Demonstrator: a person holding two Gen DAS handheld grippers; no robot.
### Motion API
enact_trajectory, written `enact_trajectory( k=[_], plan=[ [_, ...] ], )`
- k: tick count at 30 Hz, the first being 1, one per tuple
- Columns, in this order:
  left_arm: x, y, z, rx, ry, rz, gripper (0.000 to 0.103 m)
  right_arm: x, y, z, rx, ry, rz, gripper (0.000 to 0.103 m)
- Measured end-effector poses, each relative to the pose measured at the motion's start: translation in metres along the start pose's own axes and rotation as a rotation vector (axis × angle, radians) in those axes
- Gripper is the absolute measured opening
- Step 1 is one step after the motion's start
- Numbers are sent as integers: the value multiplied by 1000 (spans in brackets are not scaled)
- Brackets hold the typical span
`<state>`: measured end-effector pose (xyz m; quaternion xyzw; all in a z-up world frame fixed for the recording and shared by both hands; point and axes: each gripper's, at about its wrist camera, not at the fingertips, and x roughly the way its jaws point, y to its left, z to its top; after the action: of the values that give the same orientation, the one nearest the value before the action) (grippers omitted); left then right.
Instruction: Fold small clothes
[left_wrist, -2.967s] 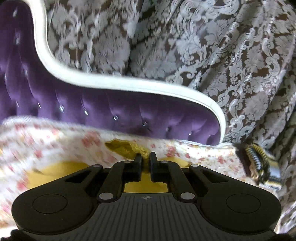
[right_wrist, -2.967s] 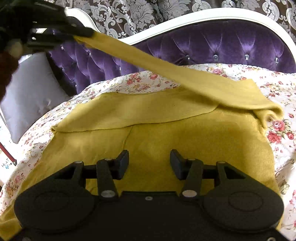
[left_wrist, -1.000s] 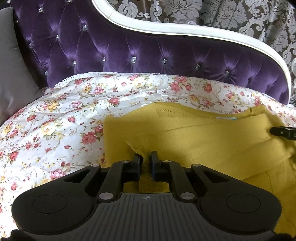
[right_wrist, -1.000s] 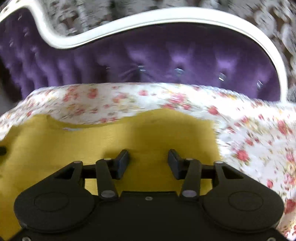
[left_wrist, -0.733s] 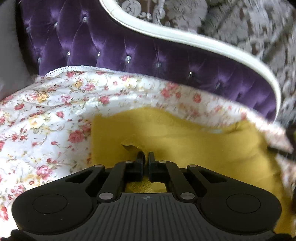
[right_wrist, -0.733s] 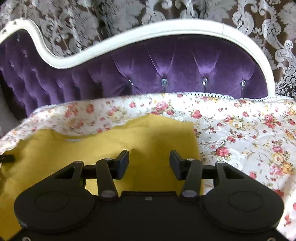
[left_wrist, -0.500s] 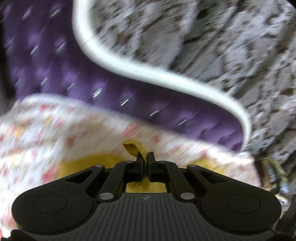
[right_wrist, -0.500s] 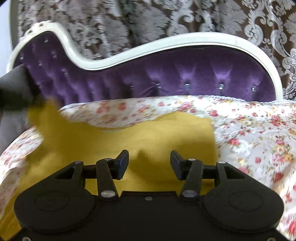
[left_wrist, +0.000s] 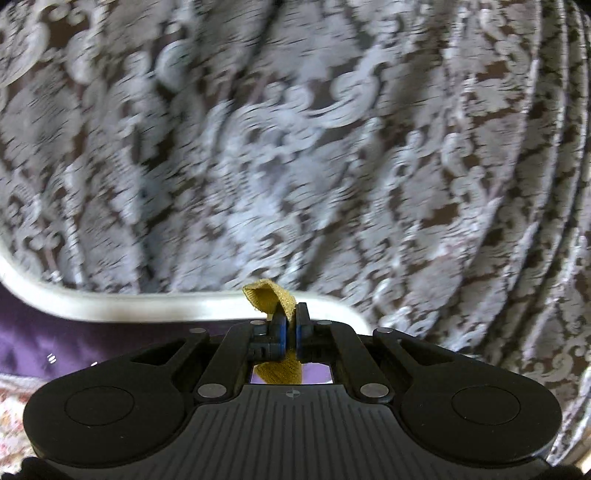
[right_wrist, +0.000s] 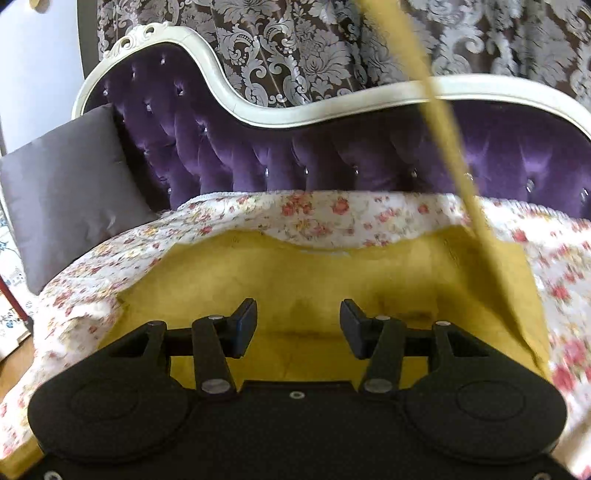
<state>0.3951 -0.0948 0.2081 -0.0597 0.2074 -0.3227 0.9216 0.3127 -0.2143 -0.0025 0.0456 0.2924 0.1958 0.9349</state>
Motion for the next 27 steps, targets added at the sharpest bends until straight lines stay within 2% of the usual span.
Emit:
enact_trajectory(
  k=[4, 7, 10, 13, 14, 17, 20, 27],
  plan=[
    [4, -15, 4, 13, -8, -30, 4, 29, 4, 8, -20, 22, 0, 58],
    [3, -19, 5, 14, -8, -34, 4, 53, -10, 5, 3, 75, -32, 58],
    [4, -19, 5, 10, -11, -33, 4, 55, -42, 3, 77, 80, -199, 55],
    [4, -17, 6, 7, -12, -34, 4, 29, -64, 2, 111, 9, -414, 59],
    [6, -17, 5, 7, -11, -31, 4, 21, -65, 0, 108, -10, -448, 59],
    [8, -14, 1, 9, -2, -27, 4, 0, -56, -4, 84, -45, -421, 59],
    [6, -8, -6, 14, 13, -20, 4, -7, -35, -5, 45, -61, -342, 58],
    [-18, 37, -32, 2, 50, 44, 4, -23, -9, -14, 38, -32, -198, 58]
  ],
)
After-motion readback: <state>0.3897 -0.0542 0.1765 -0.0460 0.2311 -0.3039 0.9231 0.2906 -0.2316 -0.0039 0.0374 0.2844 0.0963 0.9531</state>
